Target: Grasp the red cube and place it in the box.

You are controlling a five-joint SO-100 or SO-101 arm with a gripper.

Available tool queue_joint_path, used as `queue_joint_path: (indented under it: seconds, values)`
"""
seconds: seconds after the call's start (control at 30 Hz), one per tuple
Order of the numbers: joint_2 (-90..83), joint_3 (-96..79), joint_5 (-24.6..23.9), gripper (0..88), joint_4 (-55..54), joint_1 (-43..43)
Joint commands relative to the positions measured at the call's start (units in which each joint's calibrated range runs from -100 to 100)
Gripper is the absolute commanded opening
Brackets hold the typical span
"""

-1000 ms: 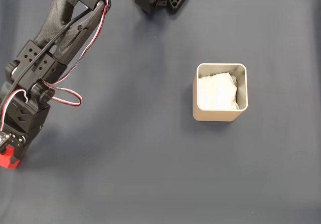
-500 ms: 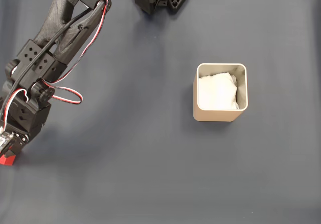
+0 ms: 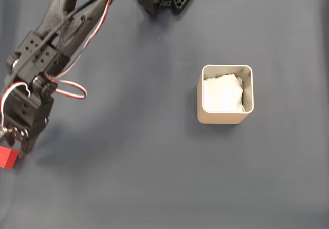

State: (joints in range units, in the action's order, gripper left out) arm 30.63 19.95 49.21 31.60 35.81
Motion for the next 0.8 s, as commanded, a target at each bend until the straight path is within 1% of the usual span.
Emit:
queue_joint_path:
  seconds: [0.0, 0.17, 0.3, 0.6, 0.77]
  values:
    - [-9.3, -3.35, -1.81, 13.2, 1.43, 1.42]
    - [-13.8, -6.91, -3.76, 19.8, 3.98, 2.99]
    - [-15.18, -8.0, -4.88, 27.4, 4.06, 4.26]
    - [-13.8, -6.09, -5.62, 30.5, 3.4, 4.26]
    - [-10.16, -2.72, -5.18, 36.6, 1.19, 3.63]
